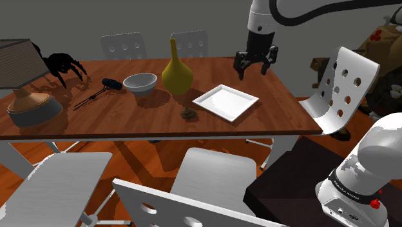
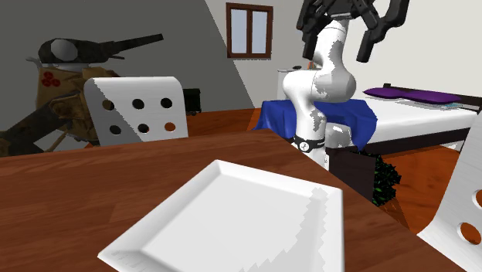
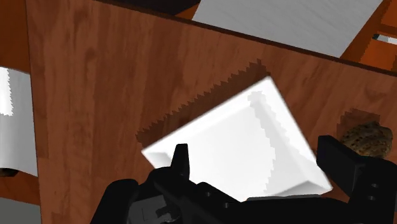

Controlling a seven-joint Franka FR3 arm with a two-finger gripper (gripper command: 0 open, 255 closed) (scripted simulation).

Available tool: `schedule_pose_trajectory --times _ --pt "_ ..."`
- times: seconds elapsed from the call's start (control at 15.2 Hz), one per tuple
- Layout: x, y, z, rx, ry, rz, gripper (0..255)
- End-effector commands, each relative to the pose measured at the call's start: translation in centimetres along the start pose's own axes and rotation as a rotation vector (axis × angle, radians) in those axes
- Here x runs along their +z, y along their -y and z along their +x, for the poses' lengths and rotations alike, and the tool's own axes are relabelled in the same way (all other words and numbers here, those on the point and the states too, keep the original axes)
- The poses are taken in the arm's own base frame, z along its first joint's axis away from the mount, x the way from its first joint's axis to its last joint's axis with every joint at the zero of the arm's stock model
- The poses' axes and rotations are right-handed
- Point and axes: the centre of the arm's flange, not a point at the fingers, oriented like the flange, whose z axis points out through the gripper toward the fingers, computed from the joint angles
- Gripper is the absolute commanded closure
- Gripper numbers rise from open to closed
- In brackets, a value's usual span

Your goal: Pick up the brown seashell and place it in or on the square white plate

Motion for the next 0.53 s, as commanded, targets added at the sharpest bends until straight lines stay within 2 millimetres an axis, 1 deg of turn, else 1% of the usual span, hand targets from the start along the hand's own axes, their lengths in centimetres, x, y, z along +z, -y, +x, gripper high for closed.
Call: schedule_pose_trajectory --times 0.0,0.46 --pt "1.1 2.4 0.6 0.042 0.019 0.0 0" --pt "4.9 10.5 3.4 0.178 0.084 0.0 0"
